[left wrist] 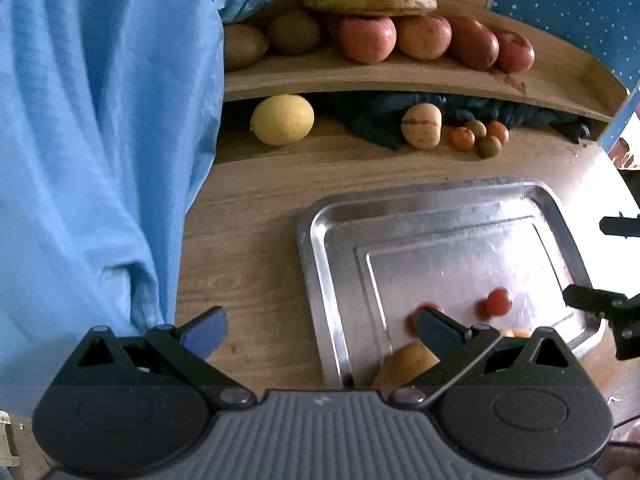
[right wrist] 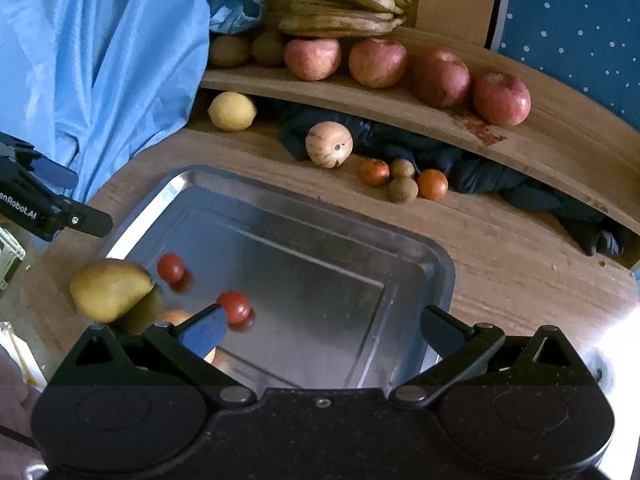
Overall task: Organize fruits
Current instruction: 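Lift both open tools back from the tray, then reach both open tools under the shelf toward the lemon and pale round fruit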
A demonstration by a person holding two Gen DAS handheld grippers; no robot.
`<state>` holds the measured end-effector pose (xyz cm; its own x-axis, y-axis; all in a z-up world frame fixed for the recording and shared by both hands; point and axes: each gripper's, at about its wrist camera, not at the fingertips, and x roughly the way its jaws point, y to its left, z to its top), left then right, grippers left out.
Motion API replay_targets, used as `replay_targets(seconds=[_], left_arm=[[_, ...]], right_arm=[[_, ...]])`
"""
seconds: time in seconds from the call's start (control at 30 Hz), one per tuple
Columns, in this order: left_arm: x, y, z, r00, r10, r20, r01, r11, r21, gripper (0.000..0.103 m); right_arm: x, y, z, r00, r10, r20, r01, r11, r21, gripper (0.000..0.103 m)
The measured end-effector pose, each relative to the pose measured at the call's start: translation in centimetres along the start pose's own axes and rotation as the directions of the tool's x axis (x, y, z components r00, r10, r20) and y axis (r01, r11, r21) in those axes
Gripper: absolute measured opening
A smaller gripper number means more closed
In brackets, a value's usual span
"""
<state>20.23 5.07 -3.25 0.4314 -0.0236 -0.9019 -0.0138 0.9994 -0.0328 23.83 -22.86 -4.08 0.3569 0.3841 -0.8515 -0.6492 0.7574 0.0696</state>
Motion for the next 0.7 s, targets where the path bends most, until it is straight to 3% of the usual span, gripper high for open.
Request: replay_targets(seconds=[0.27,0.5,0.7], left_arm=[[1.4,0.2,2.6,1.0,-0.009,0.009,0.009,1.0,0.007,0.103],[2.6,-0.6,5.1,0.998,0.037,0.04,-0.038,0.999,0.03,0.103],[3.9,-0.5,7.5,0.997,0.039,0.062,-0.036,0.999,-0.038,0.103]], right_arm=[[1.2,0.1,1.9,1.0,-0.016,0.001,0.016,1.0,0.026,0.102],[2.4,0.9,3.7,0.999,-0.028,0.016,0.027,0.999,0.029,0.102],[3.8,1.1,5.7,1.0,-0.015,0.026,0.013,0.999,0.046,0.102]])
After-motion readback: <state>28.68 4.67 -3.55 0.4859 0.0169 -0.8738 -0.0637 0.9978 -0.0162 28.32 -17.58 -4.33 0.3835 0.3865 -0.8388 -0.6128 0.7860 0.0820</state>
